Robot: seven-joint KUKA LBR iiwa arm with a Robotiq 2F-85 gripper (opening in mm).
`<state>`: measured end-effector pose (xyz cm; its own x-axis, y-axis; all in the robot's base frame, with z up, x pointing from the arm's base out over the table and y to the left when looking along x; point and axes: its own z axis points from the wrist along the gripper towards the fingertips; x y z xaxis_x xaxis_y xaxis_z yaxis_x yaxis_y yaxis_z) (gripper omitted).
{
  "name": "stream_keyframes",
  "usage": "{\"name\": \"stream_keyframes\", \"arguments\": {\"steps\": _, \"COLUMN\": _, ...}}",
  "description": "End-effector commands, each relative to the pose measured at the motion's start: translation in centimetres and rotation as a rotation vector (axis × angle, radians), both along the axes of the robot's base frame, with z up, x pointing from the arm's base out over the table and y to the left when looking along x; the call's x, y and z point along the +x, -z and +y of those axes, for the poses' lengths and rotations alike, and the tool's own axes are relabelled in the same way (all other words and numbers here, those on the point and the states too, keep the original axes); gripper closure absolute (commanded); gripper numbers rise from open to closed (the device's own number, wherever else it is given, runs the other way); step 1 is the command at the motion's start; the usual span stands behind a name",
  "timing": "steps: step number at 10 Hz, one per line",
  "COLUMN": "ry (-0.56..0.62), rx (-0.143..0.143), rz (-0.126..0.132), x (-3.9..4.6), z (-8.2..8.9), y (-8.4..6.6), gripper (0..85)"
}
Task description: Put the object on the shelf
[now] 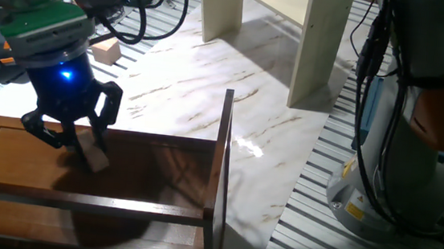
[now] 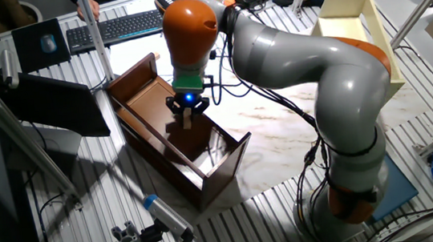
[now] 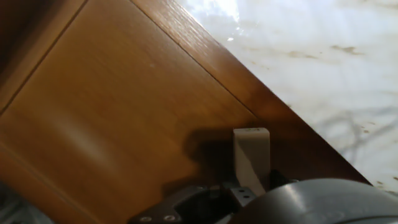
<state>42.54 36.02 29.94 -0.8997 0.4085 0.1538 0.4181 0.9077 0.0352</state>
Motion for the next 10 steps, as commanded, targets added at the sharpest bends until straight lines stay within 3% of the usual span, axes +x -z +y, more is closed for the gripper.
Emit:
{"name": "stream_keyframes", "arguments": {"steps": 1, "ry": 0.007, "rx": -0.002, "rz": 0.001, "x": -0.07, "z": 0.1, "y": 0.1, "gripper": 51.0}}
{"name": "stream_keyframes", "arguments": {"steps": 3, "ry": 0.018, "rx": -0.009, "rz": 0.003, "x": -0.12, "z": 0.2, "y": 0.1, "gripper": 51.0}}
{"name": "stream_keyframes", "arguments": {"steps": 4, "ry": 0.005, "rx": -0.009, "rz": 0.007, "x": 0.08, "z": -0.2, "y": -0.3, "gripper": 34.0}}
{"name": "stream_keyframes", "arguments": {"steps": 5, "ry": -0.016, "rx": 0.009, "rz": 0.019, "x": 0.36, "z": -1.1, "y": -1.0, "gripper": 34.0}}
{"name": "stream_keyframes", "arguments": {"steps": 6, "ry": -0.042, "rx": 0.008, "rz": 0.019, "x": 0.62, "z": -2.4, "y": -1.8, "gripper": 34.0}}
{"name": "stream_keyframes", "arguments": {"steps": 8, "ry": -0.125, "rx": -0.047, "rz": -0.028, "x": 1.30, "z": -5.5, "y": -2.2, "gripper": 34.0}}
{"name": "stream_keyframes", "arguments": {"steps": 10, "ry": -0.189, "rx": -0.055, "rz": -0.071, "x": 2.84, "z": -8.1, "y": -1.5, "gripper": 34.0}}
